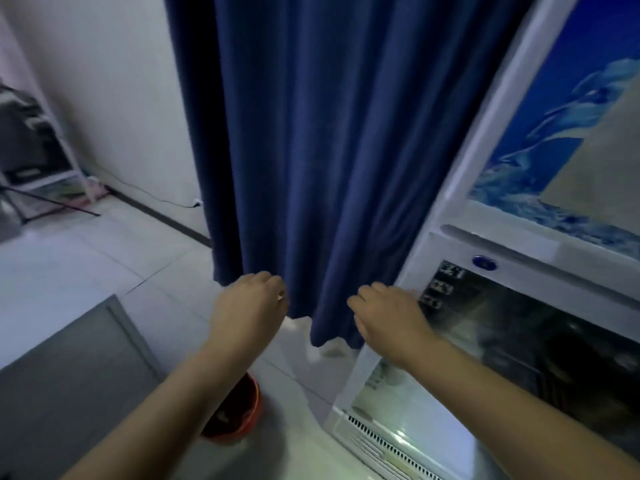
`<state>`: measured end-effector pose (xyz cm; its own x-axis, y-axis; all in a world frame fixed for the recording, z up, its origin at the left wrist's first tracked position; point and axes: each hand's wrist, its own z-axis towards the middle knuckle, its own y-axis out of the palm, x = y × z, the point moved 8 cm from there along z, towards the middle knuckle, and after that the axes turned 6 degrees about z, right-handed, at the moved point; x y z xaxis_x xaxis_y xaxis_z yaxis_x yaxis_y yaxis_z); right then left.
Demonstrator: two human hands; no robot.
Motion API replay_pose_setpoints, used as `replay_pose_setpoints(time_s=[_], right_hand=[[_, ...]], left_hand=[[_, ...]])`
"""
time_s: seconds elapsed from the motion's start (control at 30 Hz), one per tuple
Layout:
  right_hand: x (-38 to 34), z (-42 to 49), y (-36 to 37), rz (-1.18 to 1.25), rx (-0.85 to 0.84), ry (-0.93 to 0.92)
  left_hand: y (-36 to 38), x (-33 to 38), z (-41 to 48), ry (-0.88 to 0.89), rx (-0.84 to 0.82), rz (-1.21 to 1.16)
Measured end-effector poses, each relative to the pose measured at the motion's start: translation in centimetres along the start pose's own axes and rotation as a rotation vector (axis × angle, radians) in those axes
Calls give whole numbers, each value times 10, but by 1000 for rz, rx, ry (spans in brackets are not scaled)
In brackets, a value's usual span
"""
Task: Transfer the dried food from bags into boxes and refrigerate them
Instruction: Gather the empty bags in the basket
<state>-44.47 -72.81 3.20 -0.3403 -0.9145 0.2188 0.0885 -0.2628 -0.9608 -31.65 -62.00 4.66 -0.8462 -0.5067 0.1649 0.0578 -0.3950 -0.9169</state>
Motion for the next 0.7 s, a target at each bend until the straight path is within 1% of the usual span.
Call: replay_pose_setpoints(time_s=[0.1,0.23,0.4,0.47,0.57,0.7], right_hand=[[-60,33,5,32,-28,-94],[-161,77,-15,59,-30,-197],[-295,122,-41,105,47,-344],[-346,138,-46,136,59,-397],[-421,159,-53,141,6,-476],[-501,178,-58,228,-11,-566]], left_hand=[[-24,-70,-32,-116,-28,59],[-58,-176,-86,-302,-51,113],[-112,-302,-164,-460,2,171],[-132,-345,-194,-512,21,189],[-157,-402,-235,-578,23,239],[-185,-461,-284,-698,54,260]])
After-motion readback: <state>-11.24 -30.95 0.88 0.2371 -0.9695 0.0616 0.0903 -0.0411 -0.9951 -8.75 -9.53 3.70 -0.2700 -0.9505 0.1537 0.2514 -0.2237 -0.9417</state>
